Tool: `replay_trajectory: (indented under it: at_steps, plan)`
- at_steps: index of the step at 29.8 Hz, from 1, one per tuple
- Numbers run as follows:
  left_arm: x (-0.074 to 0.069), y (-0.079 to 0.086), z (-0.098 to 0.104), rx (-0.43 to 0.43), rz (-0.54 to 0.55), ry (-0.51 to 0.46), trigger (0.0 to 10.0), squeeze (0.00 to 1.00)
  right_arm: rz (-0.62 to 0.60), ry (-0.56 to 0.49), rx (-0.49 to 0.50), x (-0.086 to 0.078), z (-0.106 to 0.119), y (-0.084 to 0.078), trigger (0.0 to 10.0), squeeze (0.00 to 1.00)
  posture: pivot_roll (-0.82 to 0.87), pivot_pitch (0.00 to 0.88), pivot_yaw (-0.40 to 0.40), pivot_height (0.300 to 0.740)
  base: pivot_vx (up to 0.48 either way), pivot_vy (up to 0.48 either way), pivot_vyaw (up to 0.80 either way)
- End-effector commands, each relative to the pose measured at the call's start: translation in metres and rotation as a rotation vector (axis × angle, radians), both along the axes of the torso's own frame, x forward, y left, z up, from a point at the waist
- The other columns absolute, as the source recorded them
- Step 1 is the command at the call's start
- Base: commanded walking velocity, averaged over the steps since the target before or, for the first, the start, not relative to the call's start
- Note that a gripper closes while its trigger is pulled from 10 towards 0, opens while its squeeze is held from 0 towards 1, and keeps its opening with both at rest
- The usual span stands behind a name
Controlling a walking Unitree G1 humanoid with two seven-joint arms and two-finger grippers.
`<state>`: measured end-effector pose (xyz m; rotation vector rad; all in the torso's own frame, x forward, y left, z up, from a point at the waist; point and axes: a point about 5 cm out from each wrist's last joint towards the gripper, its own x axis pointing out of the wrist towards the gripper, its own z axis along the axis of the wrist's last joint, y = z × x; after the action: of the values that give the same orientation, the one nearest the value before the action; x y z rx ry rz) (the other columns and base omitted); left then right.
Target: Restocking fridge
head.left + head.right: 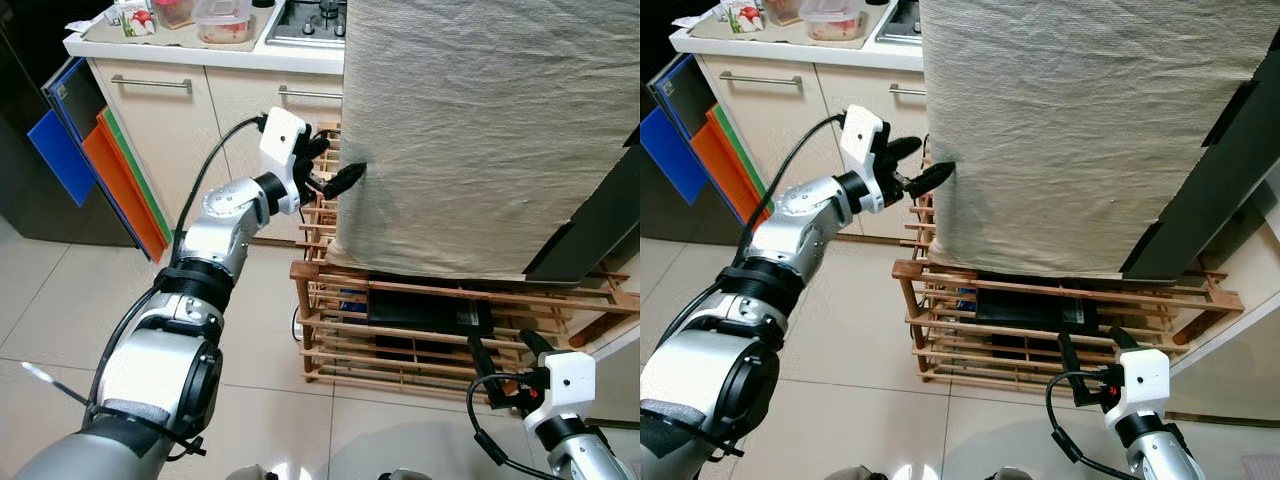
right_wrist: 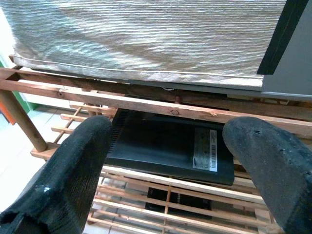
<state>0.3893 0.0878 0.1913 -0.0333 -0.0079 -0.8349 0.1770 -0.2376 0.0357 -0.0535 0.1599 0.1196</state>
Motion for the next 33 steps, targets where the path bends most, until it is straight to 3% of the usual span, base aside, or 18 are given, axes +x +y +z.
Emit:
replay_trajectory:
  at_steps: [1,15,26,33]
  plan:
    - [0.002,0.0,0.008,-0.016,-0.008,-0.016,10.0,0.0,-0.004,0.0,-0.007,0.0,0.0,0.0,10.0,0.0,-0.15,0.041,0.042,0.74,0.0,0.0,0.0]
    - [0.0,-0.004,0.002,-0.005,-0.112,0.015,10.0,0.0,0.001,0.004,-0.01,-0.003,0.0,0.0,10.0,0.0,-0.14,0.043,0.035,0.74,0.0,0.0,0.0]
    - [-0.008,-0.013,0.005,-0.031,-0.348,0.094,10.0,0.0,0.006,0.007,-0.007,-0.003,0.001,-0.002,10.0,0.0,-0.15,0.05,0.037,0.74,0.0,0.0,0.0]
    - [-0.012,-0.027,0.018,-0.079,-0.465,0.067,10.0,0.0,0.002,0.009,-0.006,-0.005,0.001,-0.002,10.0,0.0,-0.15,0.055,0.04,0.74,0.0,0.0,0.0]
